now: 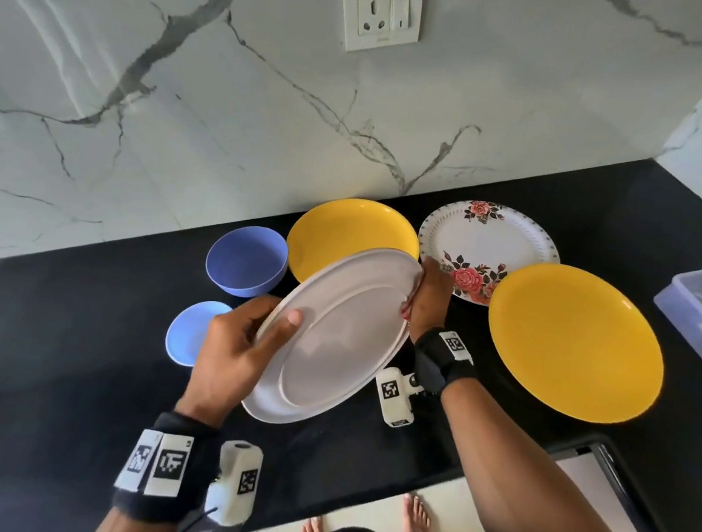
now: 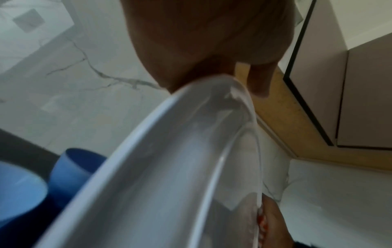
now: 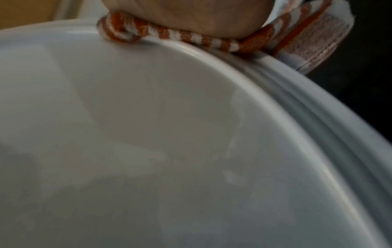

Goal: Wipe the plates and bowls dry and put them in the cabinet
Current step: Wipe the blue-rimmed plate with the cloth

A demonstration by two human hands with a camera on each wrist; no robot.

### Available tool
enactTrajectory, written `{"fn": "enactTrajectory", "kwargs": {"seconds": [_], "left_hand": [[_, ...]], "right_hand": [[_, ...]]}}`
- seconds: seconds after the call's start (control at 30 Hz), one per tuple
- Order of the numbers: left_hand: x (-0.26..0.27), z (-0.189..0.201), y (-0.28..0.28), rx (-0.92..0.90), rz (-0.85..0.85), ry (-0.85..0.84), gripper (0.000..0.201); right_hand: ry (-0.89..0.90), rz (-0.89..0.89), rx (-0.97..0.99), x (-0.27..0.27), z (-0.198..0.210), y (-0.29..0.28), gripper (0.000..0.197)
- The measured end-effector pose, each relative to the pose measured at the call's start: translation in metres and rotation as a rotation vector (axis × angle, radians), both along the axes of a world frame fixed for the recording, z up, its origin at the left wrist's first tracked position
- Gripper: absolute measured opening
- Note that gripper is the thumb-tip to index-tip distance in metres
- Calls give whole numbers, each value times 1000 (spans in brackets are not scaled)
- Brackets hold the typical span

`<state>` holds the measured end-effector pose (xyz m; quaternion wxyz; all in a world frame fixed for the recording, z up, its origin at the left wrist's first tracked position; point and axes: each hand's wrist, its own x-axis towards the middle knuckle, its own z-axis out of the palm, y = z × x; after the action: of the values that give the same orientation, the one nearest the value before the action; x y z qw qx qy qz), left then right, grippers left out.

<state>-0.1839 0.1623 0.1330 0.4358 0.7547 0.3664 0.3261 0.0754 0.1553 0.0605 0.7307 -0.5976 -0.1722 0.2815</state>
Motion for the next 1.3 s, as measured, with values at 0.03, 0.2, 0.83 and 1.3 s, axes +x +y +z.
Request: {"fn": "enactTrajectory", "kwargs": {"seconds": [0.03, 0.2, 0.83, 1.3], "left_hand": [[3, 8, 5, 30, -35, 60, 42], [38, 31, 27, 101, -162, 349, 51], [3, -26, 6, -66, 211, -2, 52], [9, -47, 13, -359, 322, -229, 43]], "right_hand": [[-69, 31, -12, 2, 6, 1, 57], [-651, 171, -97, 0, 43, 18, 68], [-205, 25, -486, -2, -40, -10, 71], [-348, 69, -228, -44, 23, -23, 54]]}}
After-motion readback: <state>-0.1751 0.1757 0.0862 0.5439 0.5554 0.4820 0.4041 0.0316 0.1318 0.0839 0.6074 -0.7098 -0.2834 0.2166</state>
